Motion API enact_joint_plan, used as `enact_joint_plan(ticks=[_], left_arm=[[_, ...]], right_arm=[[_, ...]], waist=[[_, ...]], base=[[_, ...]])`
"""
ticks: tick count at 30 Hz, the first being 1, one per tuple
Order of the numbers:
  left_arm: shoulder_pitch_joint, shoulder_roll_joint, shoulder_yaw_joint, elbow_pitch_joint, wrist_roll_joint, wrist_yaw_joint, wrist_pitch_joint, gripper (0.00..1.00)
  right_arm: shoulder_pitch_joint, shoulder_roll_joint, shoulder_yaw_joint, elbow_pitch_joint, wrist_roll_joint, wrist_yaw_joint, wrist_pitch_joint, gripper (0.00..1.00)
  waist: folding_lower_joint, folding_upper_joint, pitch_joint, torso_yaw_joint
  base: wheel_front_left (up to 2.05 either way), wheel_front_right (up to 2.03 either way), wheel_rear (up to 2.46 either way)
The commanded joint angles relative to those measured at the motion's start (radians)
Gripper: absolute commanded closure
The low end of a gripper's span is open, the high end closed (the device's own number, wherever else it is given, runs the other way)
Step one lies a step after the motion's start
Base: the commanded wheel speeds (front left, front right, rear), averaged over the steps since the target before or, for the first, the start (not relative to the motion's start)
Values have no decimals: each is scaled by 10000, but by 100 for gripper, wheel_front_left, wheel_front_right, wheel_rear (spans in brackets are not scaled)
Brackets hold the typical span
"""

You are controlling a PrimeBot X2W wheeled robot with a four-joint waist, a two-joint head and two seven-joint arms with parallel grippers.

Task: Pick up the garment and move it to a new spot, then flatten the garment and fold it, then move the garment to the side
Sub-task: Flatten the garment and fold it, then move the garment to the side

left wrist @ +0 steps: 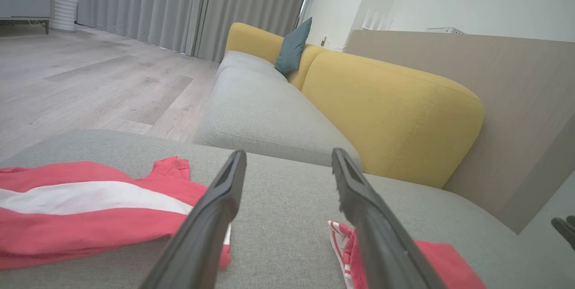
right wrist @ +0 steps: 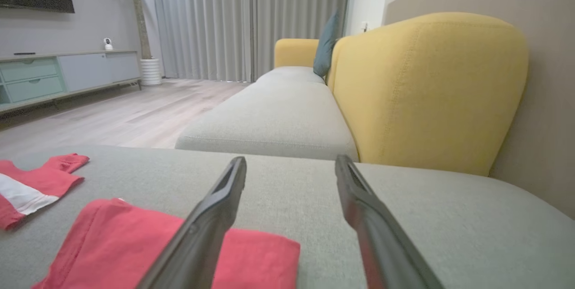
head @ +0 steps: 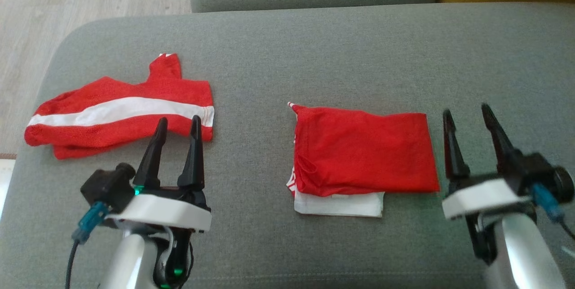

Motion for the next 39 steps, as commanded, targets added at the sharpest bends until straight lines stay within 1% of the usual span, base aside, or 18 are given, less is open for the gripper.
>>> enact_joint_plan(ticks=[1,6,10,27,33,39], left_arm=[[-272,49,348,-418,100,46,-51,0],[-47,49,383,-420,257,-3,-51,0],[76,49,386,-471,288,-41,-51,0],[47,49,251,-429,298,-65,-51,0],[-88,49,115,-345,292,-119,-51,0],[-345,49,-25,-269,335,-210,-51,0]], right_arm=[[140,147,-29,-655,-187,65,-106,0],[858,292,-423,-1232,-263,65,-106,0],[1132,301,-349,-1318,286,65,-106,0],[1129,305,-351,-1171,806,65,-107,0],[897,305,-252,-459,1203,65,188,0],[269,305,-35,942,2068,65,522,0]], waist=[[0,0,12,-13],[0,0,-1,-47],[0,0,-5,-78],[0,0,85,-24],[0,0,423,111],[0,0,891,336]], base=[[0,0,0],[0,0,0],[0,0,0],[0,0,0],[0,0,0],[0,0,0]])
